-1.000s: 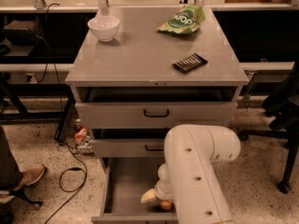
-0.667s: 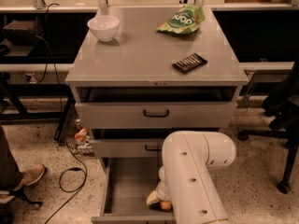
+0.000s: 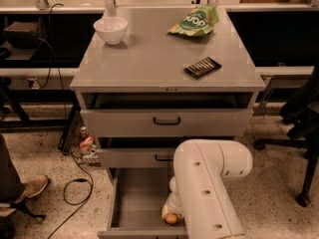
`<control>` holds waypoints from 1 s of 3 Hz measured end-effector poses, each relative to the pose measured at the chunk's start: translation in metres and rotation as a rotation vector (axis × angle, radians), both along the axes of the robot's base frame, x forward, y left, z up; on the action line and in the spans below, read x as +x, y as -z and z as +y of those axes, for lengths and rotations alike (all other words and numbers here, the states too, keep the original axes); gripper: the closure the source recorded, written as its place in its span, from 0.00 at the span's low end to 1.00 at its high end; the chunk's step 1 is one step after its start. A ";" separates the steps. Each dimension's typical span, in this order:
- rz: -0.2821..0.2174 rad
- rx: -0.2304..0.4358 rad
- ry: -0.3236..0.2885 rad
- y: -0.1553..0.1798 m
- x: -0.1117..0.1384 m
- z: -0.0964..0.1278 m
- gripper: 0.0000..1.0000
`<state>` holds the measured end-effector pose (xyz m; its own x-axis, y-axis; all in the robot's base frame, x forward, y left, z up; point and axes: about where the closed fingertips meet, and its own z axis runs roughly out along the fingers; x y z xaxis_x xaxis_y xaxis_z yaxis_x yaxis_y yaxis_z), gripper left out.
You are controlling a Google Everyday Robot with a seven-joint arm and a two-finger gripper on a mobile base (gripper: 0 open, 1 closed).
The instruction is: Pick orange from bottom drawer and place on counter
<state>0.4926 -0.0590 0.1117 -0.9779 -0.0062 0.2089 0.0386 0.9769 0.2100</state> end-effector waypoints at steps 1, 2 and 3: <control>-0.005 -0.003 -0.011 -0.004 0.002 -0.008 0.93; -0.026 0.038 -0.039 -0.027 0.005 -0.013 1.00; -0.059 0.144 -0.038 -0.068 0.026 -0.011 1.00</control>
Offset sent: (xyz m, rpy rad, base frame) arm 0.0167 -0.0220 0.0647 0.0969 -0.0691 0.0752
